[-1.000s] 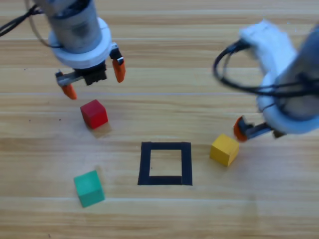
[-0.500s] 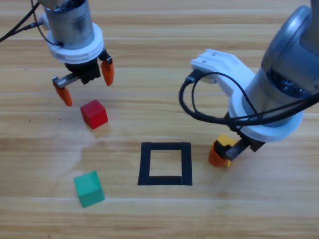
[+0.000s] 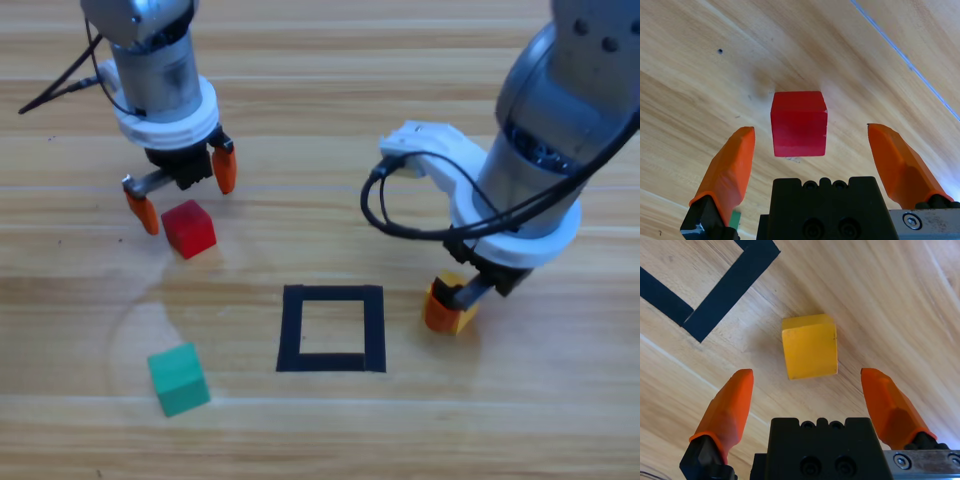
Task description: Stack the blocks in the rectangular block: red at the bottom, yellow in the middle, green on top
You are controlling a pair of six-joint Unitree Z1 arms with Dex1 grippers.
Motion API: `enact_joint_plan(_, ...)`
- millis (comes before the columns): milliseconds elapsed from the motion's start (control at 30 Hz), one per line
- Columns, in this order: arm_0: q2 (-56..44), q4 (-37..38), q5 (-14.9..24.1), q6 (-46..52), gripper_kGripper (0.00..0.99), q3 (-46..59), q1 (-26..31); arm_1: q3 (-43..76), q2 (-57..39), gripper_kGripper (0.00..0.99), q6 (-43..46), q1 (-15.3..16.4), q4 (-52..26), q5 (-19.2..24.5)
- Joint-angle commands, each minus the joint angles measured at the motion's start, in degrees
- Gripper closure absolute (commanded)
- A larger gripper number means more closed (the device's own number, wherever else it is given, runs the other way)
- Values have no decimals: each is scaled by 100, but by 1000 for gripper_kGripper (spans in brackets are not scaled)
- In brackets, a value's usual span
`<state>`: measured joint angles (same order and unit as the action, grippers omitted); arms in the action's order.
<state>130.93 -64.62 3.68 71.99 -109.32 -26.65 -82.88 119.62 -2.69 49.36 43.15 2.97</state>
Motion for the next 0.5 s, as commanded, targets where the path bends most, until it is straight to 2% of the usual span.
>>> enact_joint_plan(33,478,-25,-60,-72,28,-28,19,-255,580,57,128,-164,255,-7)
enact_joint_plan(367,653,-7,-122,-159,33,-37,28,-527,976,211,295,-164,563,19)
enact_joint_plan(467,715,10,-157,-203,90,-46,28,-554,976,458,312,-164,642,28)
enact_joint_plan(500,724,10,-175,-221,116,-37,28,-545,958,487,312,-164,660,28)
